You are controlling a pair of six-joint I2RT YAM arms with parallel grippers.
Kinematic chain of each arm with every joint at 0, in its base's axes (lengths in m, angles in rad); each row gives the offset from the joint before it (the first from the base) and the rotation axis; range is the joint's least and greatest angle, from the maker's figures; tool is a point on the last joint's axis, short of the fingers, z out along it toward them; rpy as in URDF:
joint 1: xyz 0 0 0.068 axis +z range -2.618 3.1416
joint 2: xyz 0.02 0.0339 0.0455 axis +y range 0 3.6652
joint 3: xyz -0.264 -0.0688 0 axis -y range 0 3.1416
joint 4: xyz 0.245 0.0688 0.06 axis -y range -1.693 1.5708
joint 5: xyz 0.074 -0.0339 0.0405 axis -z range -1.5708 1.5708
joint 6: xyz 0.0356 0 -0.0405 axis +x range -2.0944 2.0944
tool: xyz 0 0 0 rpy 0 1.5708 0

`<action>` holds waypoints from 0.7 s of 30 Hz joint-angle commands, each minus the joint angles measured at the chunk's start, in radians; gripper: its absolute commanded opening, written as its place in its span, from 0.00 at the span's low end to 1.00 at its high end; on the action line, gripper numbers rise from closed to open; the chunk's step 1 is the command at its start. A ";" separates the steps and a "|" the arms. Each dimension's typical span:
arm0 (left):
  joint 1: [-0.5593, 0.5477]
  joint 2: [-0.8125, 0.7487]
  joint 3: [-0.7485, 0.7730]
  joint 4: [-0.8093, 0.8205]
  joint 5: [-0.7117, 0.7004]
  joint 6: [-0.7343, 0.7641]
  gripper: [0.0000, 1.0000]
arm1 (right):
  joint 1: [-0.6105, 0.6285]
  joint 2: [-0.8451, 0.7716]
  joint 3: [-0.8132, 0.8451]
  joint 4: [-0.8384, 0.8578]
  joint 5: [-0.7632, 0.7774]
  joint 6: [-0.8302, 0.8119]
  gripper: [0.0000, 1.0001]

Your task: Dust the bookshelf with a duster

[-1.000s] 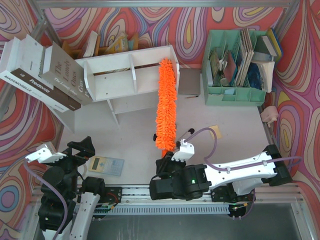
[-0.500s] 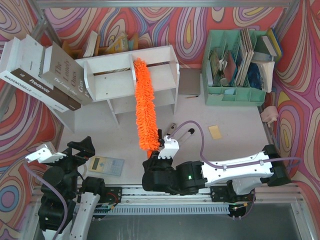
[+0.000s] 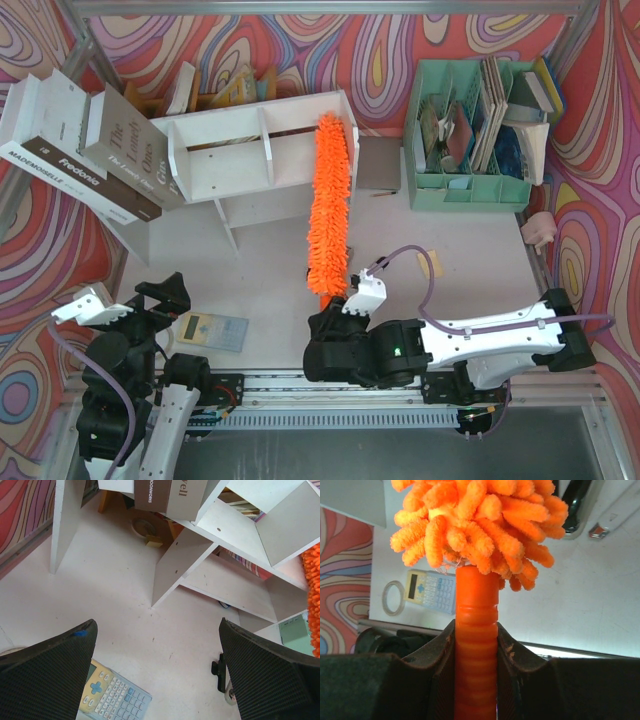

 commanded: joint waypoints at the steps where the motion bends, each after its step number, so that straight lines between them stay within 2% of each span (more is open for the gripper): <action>1: -0.008 0.008 -0.005 0.005 0.005 -0.004 0.99 | -0.005 -0.017 -0.020 0.276 0.000 -0.257 0.00; 4: -0.008 0.004 -0.005 0.005 0.003 -0.004 0.99 | -0.008 0.017 0.003 0.398 -0.061 -0.416 0.00; 8: -0.008 0.005 -0.005 0.006 0.003 -0.004 0.99 | -0.016 0.064 0.046 0.390 -0.093 -0.441 0.00; 13: -0.008 0.018 -0.006 0.008 0.010 -0.002 0.99 | -0.020 0.020 0.016 0.296 -0.043 -0.333 0.00; 18: -0.008 0.008 -0.004 0.002 0.005 -0.007 0.99 | -0.019 -0.050 -0.016 0.090 0.046 -0.102 0.00; 21: -0.008 0.010 -0.005 0.003 0.006 -0.007 0.99 | -0.019 -0.078 -0.040 0.122 0.057 -0.121 0.00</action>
